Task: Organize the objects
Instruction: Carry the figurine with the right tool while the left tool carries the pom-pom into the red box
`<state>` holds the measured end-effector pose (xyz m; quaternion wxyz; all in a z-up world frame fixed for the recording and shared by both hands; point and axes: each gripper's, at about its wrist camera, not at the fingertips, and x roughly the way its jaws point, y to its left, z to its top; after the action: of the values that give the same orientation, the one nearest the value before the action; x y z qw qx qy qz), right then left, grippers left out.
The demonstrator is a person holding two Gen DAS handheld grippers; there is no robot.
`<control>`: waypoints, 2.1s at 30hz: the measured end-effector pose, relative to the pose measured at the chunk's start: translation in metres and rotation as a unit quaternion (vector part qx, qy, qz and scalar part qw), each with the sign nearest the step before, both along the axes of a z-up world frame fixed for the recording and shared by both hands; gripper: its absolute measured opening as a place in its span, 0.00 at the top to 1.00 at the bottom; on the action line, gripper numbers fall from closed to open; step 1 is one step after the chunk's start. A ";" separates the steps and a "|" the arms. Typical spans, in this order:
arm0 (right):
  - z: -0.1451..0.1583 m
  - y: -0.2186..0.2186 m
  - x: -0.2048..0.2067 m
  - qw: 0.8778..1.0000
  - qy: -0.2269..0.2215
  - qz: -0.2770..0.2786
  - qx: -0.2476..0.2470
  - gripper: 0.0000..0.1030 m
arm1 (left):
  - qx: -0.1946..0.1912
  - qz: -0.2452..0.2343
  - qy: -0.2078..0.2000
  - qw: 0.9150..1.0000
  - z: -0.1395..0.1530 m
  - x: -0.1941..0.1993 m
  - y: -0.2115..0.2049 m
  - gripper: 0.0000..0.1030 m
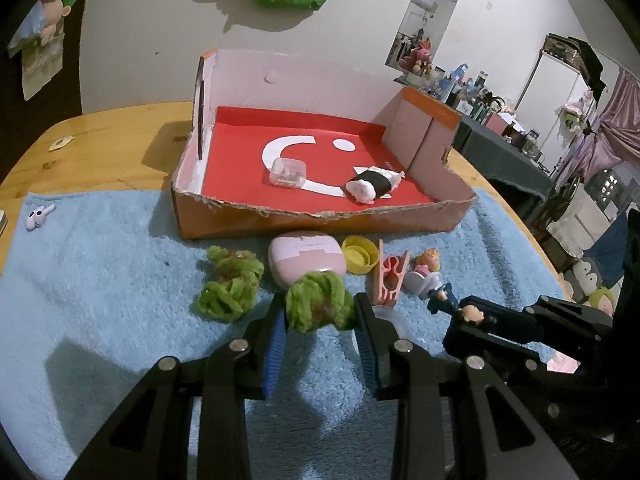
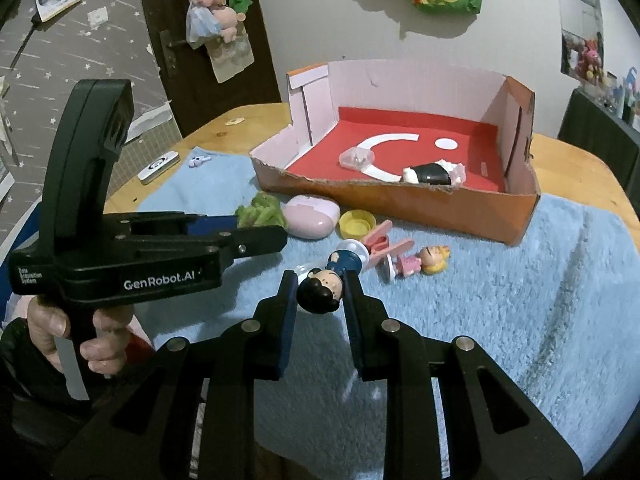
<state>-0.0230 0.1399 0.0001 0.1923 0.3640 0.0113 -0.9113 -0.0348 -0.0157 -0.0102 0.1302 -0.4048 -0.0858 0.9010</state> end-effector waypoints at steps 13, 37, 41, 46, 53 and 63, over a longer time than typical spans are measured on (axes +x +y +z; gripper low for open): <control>0.006 0.001 -0.005 1.000 0.007 0.000 -0.004 0.79 | 0.001 -0.005 0.005 1.000 0.005 -0.002 0.002 0.67; 0.016 0.008 -0.025 1.000 0.015 -0.001 -0.017 0.79 | 0.001 -0.007 0.028 1.000 0.027 -0.020 0.003 0.67; 0.020 0.008 -0.030 1.000 0.017 0.000 -0.017 0.79 | -0.001 -0.006 0.029 1.000 0.028 -0.025 0.003 0.67; 0.026 0.011 -0.039 1.000 0.020 0.000 -0.016 0.79 | 0.000 -0.005 0.029 1.000 0.032 -0.036 0.000 0.67; 0.034 0.012 -0.055 1.000 0.022 0.001 -0.012 0.79 | -0.004 -0.006 0.028 1.000 0.038 -0.057 -0.002 0.67; 0.030 0.015 -0.088 1.000 -0.007 0.001 -0.006 0.79 | -0.012 -0.011 0.005 1.000 0.032 -0.086 0.000 0.67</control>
<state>-0.1108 0.1552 0.0303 0.1950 0.3692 0.0051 -0.9087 -0.1208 -0.0152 0.0219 0.1358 -0.4024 -0.0703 0.9026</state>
